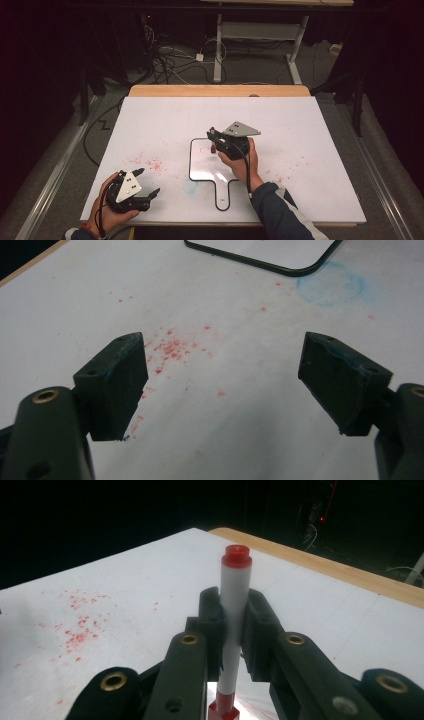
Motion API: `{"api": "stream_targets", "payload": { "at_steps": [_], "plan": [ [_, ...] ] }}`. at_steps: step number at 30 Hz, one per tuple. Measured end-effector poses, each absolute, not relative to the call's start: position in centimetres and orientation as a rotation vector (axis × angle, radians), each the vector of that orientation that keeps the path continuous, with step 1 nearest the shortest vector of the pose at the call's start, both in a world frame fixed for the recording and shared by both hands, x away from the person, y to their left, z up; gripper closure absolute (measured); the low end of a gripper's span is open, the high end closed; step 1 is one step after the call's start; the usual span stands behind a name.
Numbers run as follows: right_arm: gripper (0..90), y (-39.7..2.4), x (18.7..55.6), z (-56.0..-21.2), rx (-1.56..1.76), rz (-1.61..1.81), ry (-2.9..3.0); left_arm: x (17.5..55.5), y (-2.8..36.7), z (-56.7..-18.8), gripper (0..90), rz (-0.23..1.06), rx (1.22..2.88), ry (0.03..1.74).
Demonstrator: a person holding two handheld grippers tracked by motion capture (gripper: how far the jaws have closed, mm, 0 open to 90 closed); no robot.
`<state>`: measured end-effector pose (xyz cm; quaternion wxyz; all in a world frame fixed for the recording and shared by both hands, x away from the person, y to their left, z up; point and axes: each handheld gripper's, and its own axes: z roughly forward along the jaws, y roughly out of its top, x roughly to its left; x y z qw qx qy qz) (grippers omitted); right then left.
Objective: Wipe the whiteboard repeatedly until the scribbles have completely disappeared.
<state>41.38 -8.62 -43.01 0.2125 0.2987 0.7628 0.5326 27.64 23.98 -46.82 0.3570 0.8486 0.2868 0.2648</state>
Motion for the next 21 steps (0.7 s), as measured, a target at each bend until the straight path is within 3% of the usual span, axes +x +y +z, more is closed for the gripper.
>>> {"api": "stream_targets", "payload": {
  "at_steps": [13,21],
  "plan": [
    [81.2,-4.2,42.9,-44.2,0.794,1.408,2.155,27.6,23.6,-46.8,18.9,0.687,2.200,0.724],
    [81.3,-3.9,43.6,-44.4,0.793,1.349,2.138,27.8,23.5,-46.8,18.9,0.674,2.198,0.710]
  ]
}}
